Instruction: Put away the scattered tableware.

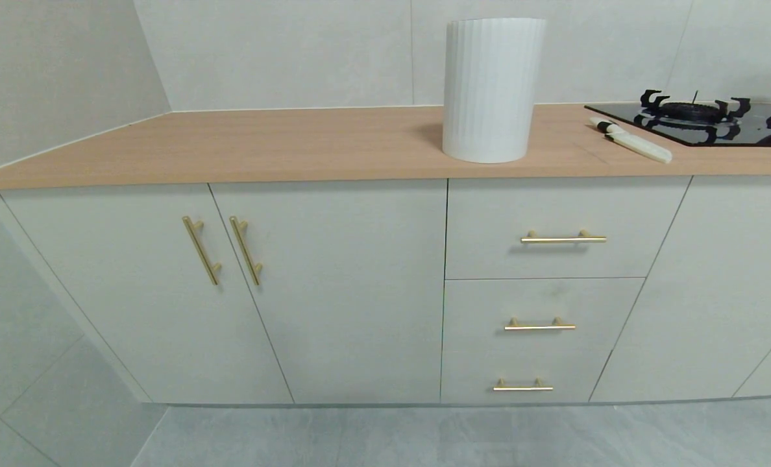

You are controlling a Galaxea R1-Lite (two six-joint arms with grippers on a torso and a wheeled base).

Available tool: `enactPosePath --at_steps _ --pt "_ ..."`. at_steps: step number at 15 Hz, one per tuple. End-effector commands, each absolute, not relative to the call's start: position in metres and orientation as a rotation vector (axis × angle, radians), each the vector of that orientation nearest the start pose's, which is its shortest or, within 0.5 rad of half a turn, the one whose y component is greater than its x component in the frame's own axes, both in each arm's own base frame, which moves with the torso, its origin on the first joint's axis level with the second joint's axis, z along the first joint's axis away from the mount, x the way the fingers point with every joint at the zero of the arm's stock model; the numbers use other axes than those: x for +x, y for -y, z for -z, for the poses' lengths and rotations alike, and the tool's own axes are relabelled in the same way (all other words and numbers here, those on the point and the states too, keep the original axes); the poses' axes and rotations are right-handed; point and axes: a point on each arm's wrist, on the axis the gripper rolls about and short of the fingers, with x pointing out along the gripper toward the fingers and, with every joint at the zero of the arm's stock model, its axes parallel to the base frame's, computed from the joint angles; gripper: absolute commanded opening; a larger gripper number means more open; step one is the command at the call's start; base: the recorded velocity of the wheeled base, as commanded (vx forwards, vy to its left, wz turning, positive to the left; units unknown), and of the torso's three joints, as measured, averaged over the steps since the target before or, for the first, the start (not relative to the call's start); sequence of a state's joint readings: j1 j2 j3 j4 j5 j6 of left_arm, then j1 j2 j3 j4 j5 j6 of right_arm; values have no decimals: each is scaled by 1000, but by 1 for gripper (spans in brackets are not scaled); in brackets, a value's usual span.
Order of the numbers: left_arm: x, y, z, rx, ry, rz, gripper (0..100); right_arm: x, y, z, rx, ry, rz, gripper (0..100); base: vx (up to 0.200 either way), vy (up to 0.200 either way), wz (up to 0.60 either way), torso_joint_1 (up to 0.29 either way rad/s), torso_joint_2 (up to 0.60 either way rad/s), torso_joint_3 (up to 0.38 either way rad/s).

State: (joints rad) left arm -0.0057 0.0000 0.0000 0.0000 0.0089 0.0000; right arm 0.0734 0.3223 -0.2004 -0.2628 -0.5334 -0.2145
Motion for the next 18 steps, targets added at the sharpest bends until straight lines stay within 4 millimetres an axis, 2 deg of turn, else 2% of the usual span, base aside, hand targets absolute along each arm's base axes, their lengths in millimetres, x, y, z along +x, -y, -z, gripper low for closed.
enactPosePath --at_steps 1,3,7,11,16,18 --pt "-23 0 -75 0 0 -3 100 -65 10 -161 -146 267 516 100 0 0 0 0 0 0" --pt "-23 0 -75 0 0 -3 100 -67 10 -165 -137 310 492 100 0 0 0 0 0 0" --pt "-23 0 -75 0 0 -3 100 -57 4 -154 -70 309 218 100 0 0 0 0 0 0" --pt "-23 0 -75 0 0 -3 100 -31 0 -105 -31 136 7 100 0 0 0 0 0 0" --pt "-23 0 -75 0 0 -3 100 -23 -1 -76 -32 -1 -31 100 0 0 0 0 0 0" --pt "-23 0 -75 0 0 -3 100 -23 -1 -75 -31 -3 -31 100 0 0 0 0 0 0"
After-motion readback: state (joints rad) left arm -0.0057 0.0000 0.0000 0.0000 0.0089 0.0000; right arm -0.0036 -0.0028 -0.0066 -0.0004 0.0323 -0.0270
